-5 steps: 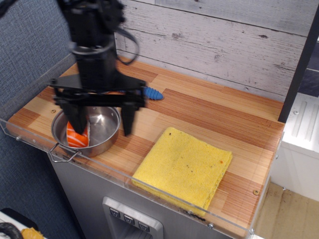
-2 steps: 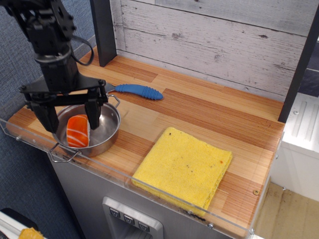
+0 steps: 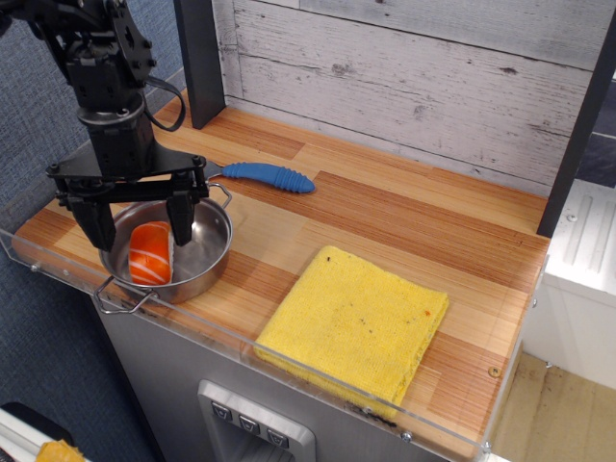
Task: Place the sushi on the yellow rag.
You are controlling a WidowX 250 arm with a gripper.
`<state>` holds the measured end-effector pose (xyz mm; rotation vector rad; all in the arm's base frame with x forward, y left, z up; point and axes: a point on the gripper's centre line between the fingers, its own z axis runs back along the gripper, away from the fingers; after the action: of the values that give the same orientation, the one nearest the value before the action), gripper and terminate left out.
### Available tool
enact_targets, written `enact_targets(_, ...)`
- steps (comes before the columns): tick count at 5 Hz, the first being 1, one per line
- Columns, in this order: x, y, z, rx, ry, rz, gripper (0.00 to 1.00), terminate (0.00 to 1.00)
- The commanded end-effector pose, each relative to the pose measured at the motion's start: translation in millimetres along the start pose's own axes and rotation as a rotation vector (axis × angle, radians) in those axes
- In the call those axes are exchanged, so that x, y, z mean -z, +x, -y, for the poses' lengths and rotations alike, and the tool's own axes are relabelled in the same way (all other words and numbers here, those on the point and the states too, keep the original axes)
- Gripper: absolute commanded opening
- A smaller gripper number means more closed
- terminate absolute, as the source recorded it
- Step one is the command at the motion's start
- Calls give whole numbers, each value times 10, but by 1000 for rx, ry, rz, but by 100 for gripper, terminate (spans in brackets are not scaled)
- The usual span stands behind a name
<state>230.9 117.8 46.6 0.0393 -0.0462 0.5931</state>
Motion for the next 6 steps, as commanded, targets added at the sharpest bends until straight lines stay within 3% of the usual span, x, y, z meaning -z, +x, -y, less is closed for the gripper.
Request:
enact_targets(1, 29, 26, -24, -7, 4, 23, 100, 0)
enact_targets(4, 155, 43, 40, -12, 7, 0, 100, 0)
enact_targets(5, 159, 42, 40, -13, 6, -2, 0, 0)
enact_targets(6, 110, 24, 44, -15, 9, -1, 0, 0)
